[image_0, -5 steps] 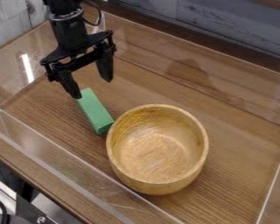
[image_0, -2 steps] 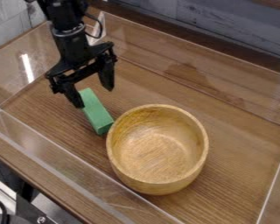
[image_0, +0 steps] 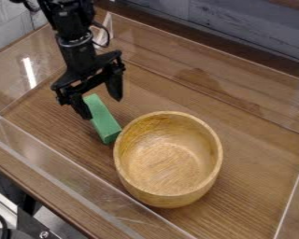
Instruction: Put the green block in the brown bowl
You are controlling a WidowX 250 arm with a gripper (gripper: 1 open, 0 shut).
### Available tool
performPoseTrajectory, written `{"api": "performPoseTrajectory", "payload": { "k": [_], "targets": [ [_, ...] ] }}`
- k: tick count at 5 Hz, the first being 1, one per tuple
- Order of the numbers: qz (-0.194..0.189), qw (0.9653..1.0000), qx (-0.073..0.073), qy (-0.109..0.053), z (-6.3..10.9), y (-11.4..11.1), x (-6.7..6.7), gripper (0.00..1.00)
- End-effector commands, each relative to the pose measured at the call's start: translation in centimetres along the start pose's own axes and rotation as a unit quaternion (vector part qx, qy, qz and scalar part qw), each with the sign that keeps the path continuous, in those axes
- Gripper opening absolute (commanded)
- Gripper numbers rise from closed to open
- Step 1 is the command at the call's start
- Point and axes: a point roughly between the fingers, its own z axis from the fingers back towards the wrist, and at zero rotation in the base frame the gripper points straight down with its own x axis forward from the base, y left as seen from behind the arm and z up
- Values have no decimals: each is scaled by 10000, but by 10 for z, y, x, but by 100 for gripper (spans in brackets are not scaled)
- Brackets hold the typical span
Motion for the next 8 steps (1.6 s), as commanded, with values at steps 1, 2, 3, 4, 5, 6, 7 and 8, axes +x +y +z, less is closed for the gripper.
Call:
{"api": "performPoseTrajectory", "payload": {
  "k": [1,2,3,4,5,6,7,8],
  "targets": [
    [45,9998,-129,-115,1,-4,4,100],
    [94,9998,-126,-112,-5,-4,5,100],
    [136,9998,-126,-103,-12,-3,6,100],
    [176,9997,-130,-93,-18,-3,7,100],
    [207,9997,-133,-84,-21,-2,7,0],
    [173,9998,-72,-79,-15,-2,3,0],
    [127,9999,-1,-78,-8,-2,-1,0],
    [82,9999,50,-76,-1,-2,-5,0]
  ]
}}
